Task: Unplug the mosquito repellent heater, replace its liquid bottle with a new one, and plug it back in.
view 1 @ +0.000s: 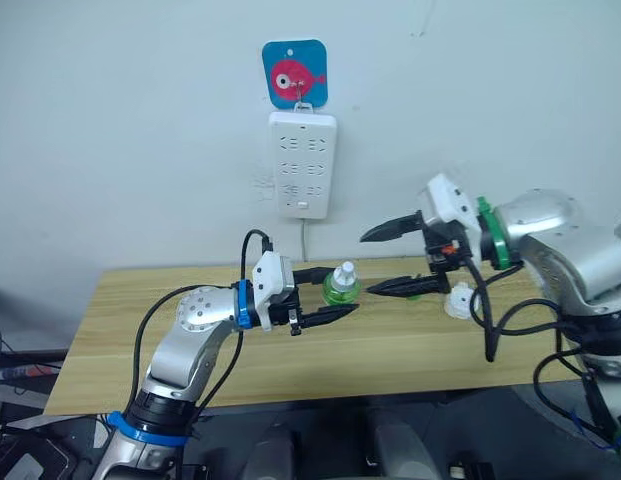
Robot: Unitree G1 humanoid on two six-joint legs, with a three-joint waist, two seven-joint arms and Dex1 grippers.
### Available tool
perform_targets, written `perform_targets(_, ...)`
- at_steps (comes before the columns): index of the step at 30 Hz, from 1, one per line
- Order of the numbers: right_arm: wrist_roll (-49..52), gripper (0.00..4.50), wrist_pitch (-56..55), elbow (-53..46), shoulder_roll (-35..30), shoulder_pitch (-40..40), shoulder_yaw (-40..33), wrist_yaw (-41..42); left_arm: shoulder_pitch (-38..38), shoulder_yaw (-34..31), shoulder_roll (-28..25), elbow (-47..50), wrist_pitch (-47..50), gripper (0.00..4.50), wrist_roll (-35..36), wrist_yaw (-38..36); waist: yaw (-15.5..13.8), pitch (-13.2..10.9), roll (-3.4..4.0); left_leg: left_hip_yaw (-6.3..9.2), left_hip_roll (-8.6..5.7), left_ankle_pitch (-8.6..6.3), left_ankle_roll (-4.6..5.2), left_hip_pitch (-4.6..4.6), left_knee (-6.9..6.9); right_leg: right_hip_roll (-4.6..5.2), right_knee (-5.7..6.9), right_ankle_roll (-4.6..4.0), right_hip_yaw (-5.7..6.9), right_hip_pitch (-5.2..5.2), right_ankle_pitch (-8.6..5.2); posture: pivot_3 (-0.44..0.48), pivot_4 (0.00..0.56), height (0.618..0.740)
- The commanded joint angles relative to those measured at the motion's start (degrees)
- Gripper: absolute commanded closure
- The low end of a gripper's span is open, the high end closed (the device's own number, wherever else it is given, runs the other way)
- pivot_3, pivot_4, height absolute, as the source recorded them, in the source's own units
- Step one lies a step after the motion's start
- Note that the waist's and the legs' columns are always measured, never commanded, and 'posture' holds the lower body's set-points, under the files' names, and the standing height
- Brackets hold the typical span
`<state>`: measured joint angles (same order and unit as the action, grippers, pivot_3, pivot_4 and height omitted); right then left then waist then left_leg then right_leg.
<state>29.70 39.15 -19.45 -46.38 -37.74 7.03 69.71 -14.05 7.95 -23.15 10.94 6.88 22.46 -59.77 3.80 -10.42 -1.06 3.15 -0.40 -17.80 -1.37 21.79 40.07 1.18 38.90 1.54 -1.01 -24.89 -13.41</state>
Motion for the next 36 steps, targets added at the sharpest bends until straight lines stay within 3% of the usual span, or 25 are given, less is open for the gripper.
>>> perform_targets(1,4.73,0.62,4.31,-11.56,3.49,6.17,-7.52,-11.14,-0.86,-1.53,2.61,0.16,-1.47,2.22,0.12,4.4,-0.13,0.0,0.0,-0.01,0.01,0.0,0.0,0.0,0.01,-0.01,0.01,0.0,0.0,0.0,0.0,-0.144,0.145,0.73)
perform_targets(4,5.78,0.62,6.94,-18.97,10.2,11.23,-9.03,-22.39,-1.62,-1.29,4.1,-0.17,-1.08,2.22,0.13,5.92,0.17,0.03,0.0,-0.08,0.07,0.01,-0.01,-0.08,0.02,-0.09,0.12,0.0,-0.08,0.02,0.0,-0.151,0.143,0.73)
perform_targets(7,3.62,0.62,7.8,-21.96,15.76,13.02,-5.74,-30.53,-1.94,-0.65,4.78,0.27,-0.79,2.22,0.31,6.35,0.54,0.06,0.04,-0.08,0.06,0.03,-0.01,-0.11,0.01,-0.13,0.15,0.0,-0.11,0.03,0.0,-0.164,0.142,0.73)
perform_targets(12,0.84,0.62,6.92,-20.13,21.03,10.98,-1.13,-36.67,-2.22,0.08,5.0,0.85,-0.49,2.22,0.45,6.3,1.07,0.08,0.04,-0.03,-0.01,0.04,0.0,-0.14,0.0,-0.13,0.09,0.0,-0.09,0.13,0.0,-0.173,0.137,0.73)
perform_targets(16,-1.5,0.62,5.34,-16.86,21.74,9.67,0.82,-37.35,-2.57,0.35,5.03,1.03,-0.51,2.22,0.52,6.42,1.12,0.08,0.04,-0.02,-0.03,0.04,0.0,-0.15,0.01,-0.13,0.06,0.0,-0.08,0.17,0.0,-0.168,0.134,0.73)
perform_targets(20,0.08,0.62,5.66,-15.82,19.39,9.89,-2.1,-35.48,-2.38,0.38,5.03,1.51,-0.4,2.22,0.51,6.95,1.12,0.08,0.04,-0.01,-0.03,0.04,0.01,-0.16,0.0,-0.13,0.06,0.0,-0.07,0.19,0.0,-0.162,0.132,0.73)
perform_targets(26,8.98,0.62,10.6,-18.9,10.89,13.01,-9.59,-29.83,-2.1,0.26,4.89,1.25,-0.75,2.22,0.46,7.16,1.09,0.08,0.04,0.02,-0.04,0.03,0.02,-0.17,0.0,-0.14,0.01,0.01,-0.03,0.25,0.0,-0.164,0.13,0.73)
perform_targets(32,13.74,0.62,12.84,-20.95,3.57,15.28,-12.64,-26.65,-2.18,0.08,4.84,0.94,-0.99,2.22,0.43,7.12,1.1,0.08,0.04,-0.06,-0.03,0.02,0.03,-0.43,-0.04,-0.36,-0.04,0.02,-0.03,0.53,-0.02,-0.17,0.128,0.73)
perform_targets(36,14.15,0.62,12.67,-22.36,5.32,13.03,-9.87,-29.7,-2.5,0.01,4.87,0.77,-0.92,2.22,0.5,7.12,1.14,0.08,0.04,-0.14,0.01,0.01,0.04,-0.76,-0.12,-0.46,-0.15,0.1,-0.1,0.83,-0.07,-0.171,0.128,0.73)
